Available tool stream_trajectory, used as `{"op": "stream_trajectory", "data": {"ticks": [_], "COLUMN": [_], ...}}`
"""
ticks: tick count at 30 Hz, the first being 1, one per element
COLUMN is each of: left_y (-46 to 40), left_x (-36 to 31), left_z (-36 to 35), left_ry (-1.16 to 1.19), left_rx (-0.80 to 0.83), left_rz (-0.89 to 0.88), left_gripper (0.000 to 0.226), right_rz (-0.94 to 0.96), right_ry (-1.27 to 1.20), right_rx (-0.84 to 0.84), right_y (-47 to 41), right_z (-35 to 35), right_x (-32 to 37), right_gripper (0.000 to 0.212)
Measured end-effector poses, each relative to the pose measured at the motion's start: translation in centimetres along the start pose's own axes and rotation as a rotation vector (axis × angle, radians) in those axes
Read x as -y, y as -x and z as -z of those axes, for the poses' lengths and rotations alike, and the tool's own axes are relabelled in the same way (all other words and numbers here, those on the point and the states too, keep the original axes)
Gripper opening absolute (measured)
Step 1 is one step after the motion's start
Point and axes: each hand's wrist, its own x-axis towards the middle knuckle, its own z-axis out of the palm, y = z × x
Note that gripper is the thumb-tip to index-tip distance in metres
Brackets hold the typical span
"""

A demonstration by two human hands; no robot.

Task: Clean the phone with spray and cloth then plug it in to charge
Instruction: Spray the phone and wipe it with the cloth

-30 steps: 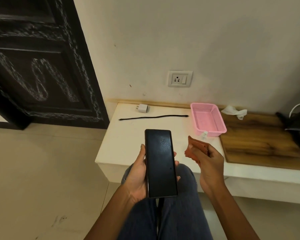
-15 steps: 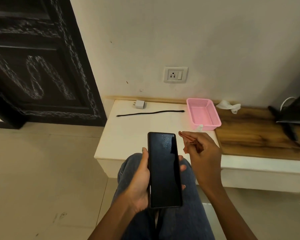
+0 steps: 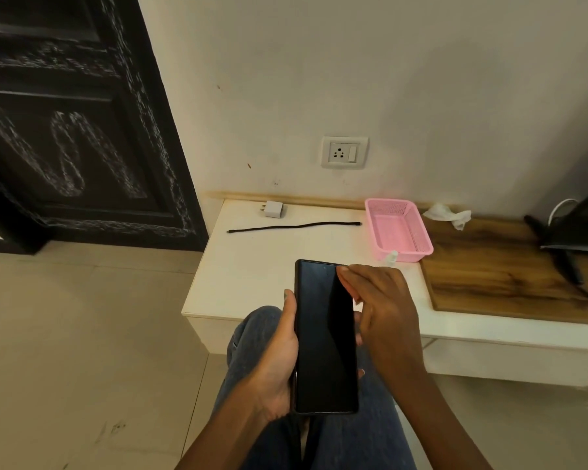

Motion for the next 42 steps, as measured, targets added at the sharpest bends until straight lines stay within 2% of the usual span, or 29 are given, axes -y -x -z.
{"op": "stream_trajectory", "data": {"ticks": [3, 5, 8, 12, 18, 21, 24, 28, 33, 37, 42], "left_y": [-0.1, -0.2, -0.2, -0.3, -0.2, -0.2, -0.3, -0.4, -0.6, -0.5, -0.7], "left_x": [0.0, -0.1, -0.1, 0.0, -0.7, -0.4, -0.5, -0.7, -0.4, -0.9, -0.5], "left_z": [-0.1, -0.2, -0.1, -0.2, 0.0, -0.2, -0.2, 0.4, 0.3, 1.0, 0.6], "left_ry": [-0.006, -0.028, -0.041, -0.1, -0.095, -0.084, -0.102, -0.085, -0.073, -0.054, -0.032], "left_rx": [-0.012, -0.016, -0.051, -0.053, -0.051, -0.005, -0.001, -0.018, 0.039, 0.029, 0.05], "left_rz": [-0.01, -0.022, -0.02, 0.0, 0.009, 0.02, 0.007, 0.001, -0.003, -0.012, -0.015], "left_gripper": [0.073, 0.066, 0.068, 0.067, 0.074, 0.075, 0.07, 0.072, 0.072, 0.073, 0.076], "right_rz": [-0.008, 0.016, 0.064, -0.004, 0.064, 0.044, 0.028, 0.118, 0.043, 0.115, 0.084], "right_ry": [0.025, 0.057, 0.067, 0.116, -0.067, -0.024, 0.067, 0.066, 0.105, 0.141, 0.264], "right_rx": [-0.026, 0.0, 0.05, -0.013, 0.068, 0.0, 0.024, 0.119, 0.098, 0.165, 0.088], "right_y": [-0.5, -0.2, 0.0, -1.1, -0.4, -1.2, -1.5, -0.8, -2.0, -1.2, -2.2], "right_z": [0.0, 0.0, 0.5, 0.6, 1.0, 1.0, 0.7, 1.4, 1.1, 1.5, 2.1], "right_x": [0.8, 1.3, 0.7, 0.8, -0.1, -0.6, 0.4, -0.1, 0.0, 0.1, -0.2], "right_gripper": [0.034, 0.032, 0.033, 0.03, 0.031, 0.027, 0.042, 0.052, 0.05, 0.059, 0.038]}}
